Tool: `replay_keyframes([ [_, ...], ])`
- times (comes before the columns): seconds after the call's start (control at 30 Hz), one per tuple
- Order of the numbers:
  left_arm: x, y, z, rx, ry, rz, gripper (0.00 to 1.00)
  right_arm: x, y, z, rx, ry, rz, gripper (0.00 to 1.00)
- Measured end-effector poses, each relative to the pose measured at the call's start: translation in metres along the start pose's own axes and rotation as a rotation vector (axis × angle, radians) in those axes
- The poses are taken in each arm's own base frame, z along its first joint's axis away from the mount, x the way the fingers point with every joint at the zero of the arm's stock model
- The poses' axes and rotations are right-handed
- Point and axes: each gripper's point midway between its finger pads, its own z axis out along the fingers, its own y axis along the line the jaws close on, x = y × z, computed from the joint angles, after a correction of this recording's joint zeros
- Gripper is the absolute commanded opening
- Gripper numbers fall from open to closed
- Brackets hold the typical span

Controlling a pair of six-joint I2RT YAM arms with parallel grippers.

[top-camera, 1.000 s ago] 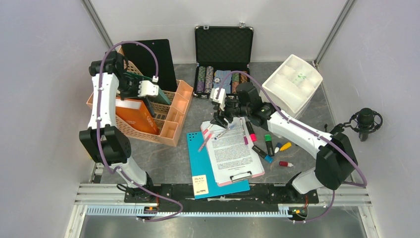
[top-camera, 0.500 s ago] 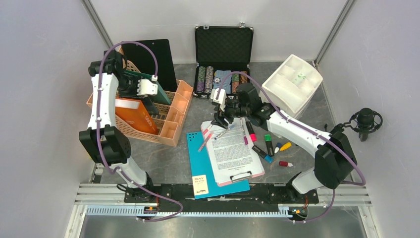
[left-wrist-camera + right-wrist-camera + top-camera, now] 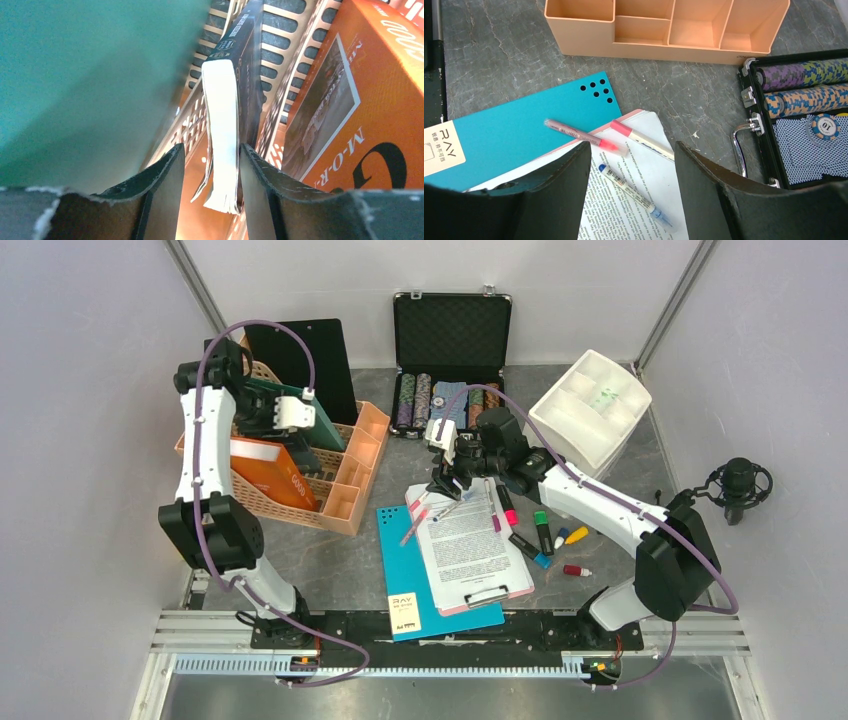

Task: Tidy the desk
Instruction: Place the book in the storage box.

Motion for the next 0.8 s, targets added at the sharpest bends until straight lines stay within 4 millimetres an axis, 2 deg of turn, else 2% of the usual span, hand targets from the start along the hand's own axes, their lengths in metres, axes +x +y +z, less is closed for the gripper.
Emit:
replay_keyframes([
  [0.1,-0.001,0.004,-0.006,-0.026,-0.007,-0.001,0.52,0.0,0.0,0.0,0.002,0.0,0.0,0.69],
  [0.2,-0.008,0.012,-0.021,-0.095,-0.019,0.0,0.57,0.001,-0.002,-0.001,0.014,0.006,-0.001,0.71],
  [0.33,-0.024,0.022,-0.058,-0.262,-0.037,-0.001,0.76,0.002,-0.007,-0.002,0.043,0.016,-0.002,0.76],
  [0.5,-0.044,0.016,-0.095,-0.439,-0.074,-0.047,1.0,-0.001,-0.015,-0.011,0.102,0.028,-0.009,0.79],
  [0.6,-0.054,0.01,-0.108,-0.522,-0.118,-0.132,1.0,0.0,-0.017,-0.017,0.13,0.033,-0.012,0.82],
  [0.63,-0.057,0.009,-0.112,-0.546,-0.136,-0.17,1.0,0.0,-0.018,-0.02,0.141,0.035,-0.014,0.91],
  [0.7,-0.062,0.009,-0.119,-0.578,-0.171,-0.25,1.0,0.001,-0.017,-0.024,0.155,0.039,-0.012,0.98],
  [0.8,-0.074,0.008,-0.126,-0.609,-0.236,-0.381,1.0,0.004,-0.018,-0.03,0.178,0.05,-0.017,0.98],
])
